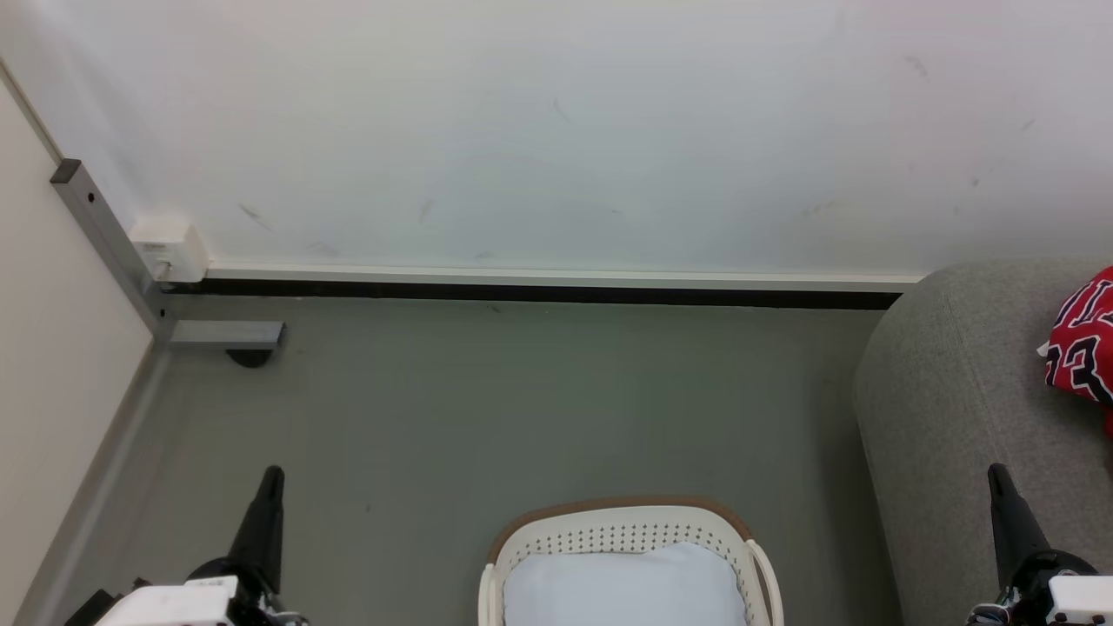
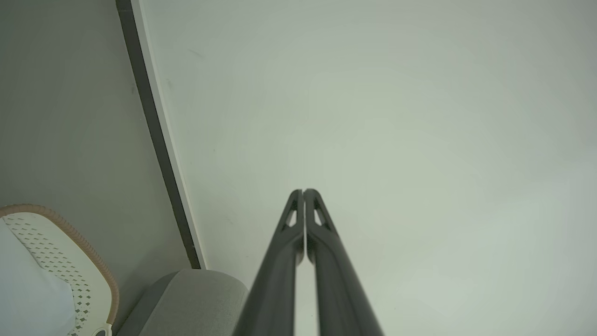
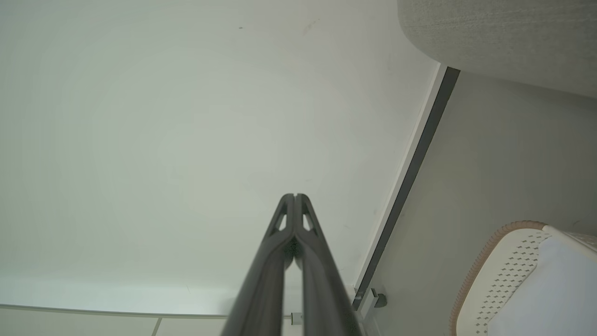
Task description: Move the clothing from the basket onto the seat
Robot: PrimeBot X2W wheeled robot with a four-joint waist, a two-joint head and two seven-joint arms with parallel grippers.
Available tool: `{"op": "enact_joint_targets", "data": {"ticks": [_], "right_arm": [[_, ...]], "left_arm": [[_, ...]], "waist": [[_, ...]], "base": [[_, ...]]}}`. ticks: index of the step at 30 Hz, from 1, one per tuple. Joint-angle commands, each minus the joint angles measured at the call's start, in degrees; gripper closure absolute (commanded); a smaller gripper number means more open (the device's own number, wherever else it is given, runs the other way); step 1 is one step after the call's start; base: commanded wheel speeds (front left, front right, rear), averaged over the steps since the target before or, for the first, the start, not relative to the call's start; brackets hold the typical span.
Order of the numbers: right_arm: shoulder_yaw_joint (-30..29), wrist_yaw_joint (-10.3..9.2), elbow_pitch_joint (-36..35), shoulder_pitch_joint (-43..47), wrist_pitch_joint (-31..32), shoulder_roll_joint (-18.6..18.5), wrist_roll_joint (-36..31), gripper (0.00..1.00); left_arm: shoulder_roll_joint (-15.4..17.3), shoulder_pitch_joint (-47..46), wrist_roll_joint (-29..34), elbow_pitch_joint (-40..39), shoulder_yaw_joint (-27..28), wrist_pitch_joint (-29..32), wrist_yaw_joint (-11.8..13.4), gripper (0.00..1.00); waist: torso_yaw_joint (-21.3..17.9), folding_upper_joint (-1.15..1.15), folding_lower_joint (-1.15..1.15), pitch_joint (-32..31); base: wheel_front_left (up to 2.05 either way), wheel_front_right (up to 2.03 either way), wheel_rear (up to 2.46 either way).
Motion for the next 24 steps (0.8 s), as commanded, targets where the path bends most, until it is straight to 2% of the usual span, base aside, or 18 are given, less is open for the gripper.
{"op": "enact_joint_targets", "data": {"ticks": [1,24], "right_arm": [[-0.2,-0.12,-0.33,-0.72,0.18,-0.07,0.07,1.0],[-0.18,-0.12,-0.33,-0.72,0.18,-0.07,0.08,1.0]], "left_arm": [[0.42,-0.49,-0.76,-0.19,0.1,0.24,-0.23,1.0],[0.42,-0.48,-0.76,-0.2,0.09,0.23,-0.23,1.0]], "waist": [[0.0,0.0,0.0,0.0],[0.0,0.0,0.0,0.0]], "base": [[0.0,0.0,0.0],[0.0,0.0,0.0]]}}
